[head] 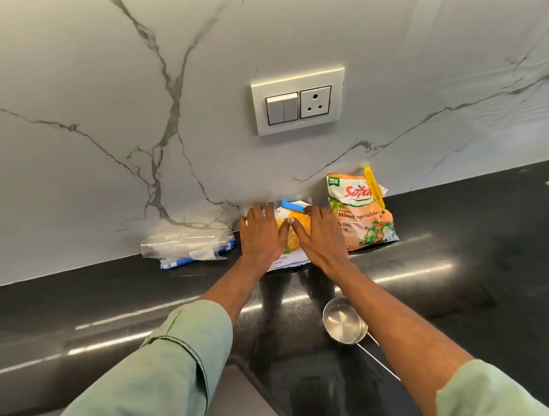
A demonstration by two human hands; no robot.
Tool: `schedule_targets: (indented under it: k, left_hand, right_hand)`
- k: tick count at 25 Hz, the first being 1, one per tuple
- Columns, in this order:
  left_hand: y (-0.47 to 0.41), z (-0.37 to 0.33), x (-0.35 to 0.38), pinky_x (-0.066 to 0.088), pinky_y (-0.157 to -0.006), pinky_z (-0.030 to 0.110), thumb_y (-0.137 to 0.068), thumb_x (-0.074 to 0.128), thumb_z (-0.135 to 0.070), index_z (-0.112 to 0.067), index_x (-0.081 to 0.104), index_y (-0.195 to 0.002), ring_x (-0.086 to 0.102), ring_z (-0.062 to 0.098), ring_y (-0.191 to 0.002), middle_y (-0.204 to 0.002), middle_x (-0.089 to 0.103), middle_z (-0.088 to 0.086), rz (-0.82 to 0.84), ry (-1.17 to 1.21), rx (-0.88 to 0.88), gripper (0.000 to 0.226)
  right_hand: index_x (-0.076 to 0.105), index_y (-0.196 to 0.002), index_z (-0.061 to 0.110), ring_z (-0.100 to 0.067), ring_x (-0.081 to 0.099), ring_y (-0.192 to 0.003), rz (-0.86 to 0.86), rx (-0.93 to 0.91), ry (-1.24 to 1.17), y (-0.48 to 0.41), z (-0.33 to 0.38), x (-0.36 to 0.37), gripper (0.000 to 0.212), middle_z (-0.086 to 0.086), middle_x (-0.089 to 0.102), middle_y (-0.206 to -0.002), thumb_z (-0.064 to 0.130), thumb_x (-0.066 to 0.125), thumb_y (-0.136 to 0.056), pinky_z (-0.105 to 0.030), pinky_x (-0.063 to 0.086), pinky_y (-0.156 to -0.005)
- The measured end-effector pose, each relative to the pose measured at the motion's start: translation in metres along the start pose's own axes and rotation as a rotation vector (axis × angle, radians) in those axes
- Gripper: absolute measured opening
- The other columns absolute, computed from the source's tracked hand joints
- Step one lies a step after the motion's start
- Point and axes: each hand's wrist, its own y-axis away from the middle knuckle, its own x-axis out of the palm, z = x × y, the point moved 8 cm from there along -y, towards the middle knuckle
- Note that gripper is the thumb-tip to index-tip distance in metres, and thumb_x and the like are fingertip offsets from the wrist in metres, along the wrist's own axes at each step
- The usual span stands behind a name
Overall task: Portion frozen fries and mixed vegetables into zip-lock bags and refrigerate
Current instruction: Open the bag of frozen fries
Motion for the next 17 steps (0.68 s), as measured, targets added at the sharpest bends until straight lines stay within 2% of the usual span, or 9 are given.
schedule_targets:
  k: [4, 7, 9, 13, 17]
  left_hand:
    - [-0.012, 0.01, -0.005, 0.046, -0.095, 0.045, -0.108, 0.041, -0.038, -0.011, 0.054, -0.133, 0.061, 0.032, -0.114, -0.129, 0.056, 0.013, -0.075, 0.059, -0.087, 0.039]
    - [-0.023, 0.029, -0.007, 0.048, -0.091, 0.044, -0.106, 0.05, -0.029, -0.008, 0.062, -0.12, 0.062, 0.031, -0.11, -0.121, 0.063, 0.013, -0.095, 0.117, -0.173, 0.028]
    - [-0.024, 0.039, -0.001, 0.05, -0.092, 0.044, -0.103, 0.057, -0.032, -0.008, 0.066, -0.113, 0.061, 0.031, -0.109, -0.118, 0.067, 0.014, -0.055, 0.166, -0.252, 0.027]
    - [-0.014, 0.058, 0.022, 0.042, -0.102, 0.048, -0.103, 0.048, -0.049, -0.011, 0.064, -0.125, 0.052, 0.035, -0.126, -0.135, 0.057, 0.016, 0.135, 0.213, -0.532, 0.047]
    - [-0.007, 0.066, 0.025, 0.047, -0.09, 0.041, -0.106, 0.046, -0.036, -0.008, 0.063, -0.125, 0.059, 0.036, -0.121, -0.131, 0.064, 0.015, 0.133, 0.408, -0.598, 0.038]
  right_hand:
    - [0.052, -0.141, 0.01, -0.031, 0.055, -0.119, 0.039, 0.021, 0.029, 0.0, -0.001, 0.0, 0.055, -0.016, 0.059, -0.135, 0.052, 0.051, -0.105, -0.043, 0.044, -0.099]
    - [0.05, -0.142, 0.012, -0.031, 0.056, -0.118, 0.073, 0.005, 0.03, 0.001, 0.003, 0.006, 0.056, -0.015, 0.058, -0.135, 0.054, 0.049, -0.105, -0.043, 0.045, -0.098]
    - [0.05, -0.143, 0.013, -0.031, 0.056, -0.12, 0.088, 0.008, 0.015, 0.004, 0.002, 0.007, 0.057, -0.014, 0.056, -0.138, 0.055, 0.049, -0.104, -0.042, 0.045, -0.1]
    - [0.047, -0.146, 0.011, -0.029, 0.053, -0.126, 0.106, -0.011, -0.01, 0.014, 0.001, 0.012, 0.059, -0.013, 0.052, -0.144, 0.053, 0.051, -0.104, -0.037, 0.042, -0.103]
    - [0.045, -0.147, 0.012, -0.029, 0.052, -0.128, 0.113, -0.01, -0.023, 0.016, 0.003, 0.013, 0.06, -0.013, 0.05, -0.145, 0.053, 0.052, -0.104, -0.037, 0.041, -0.104]
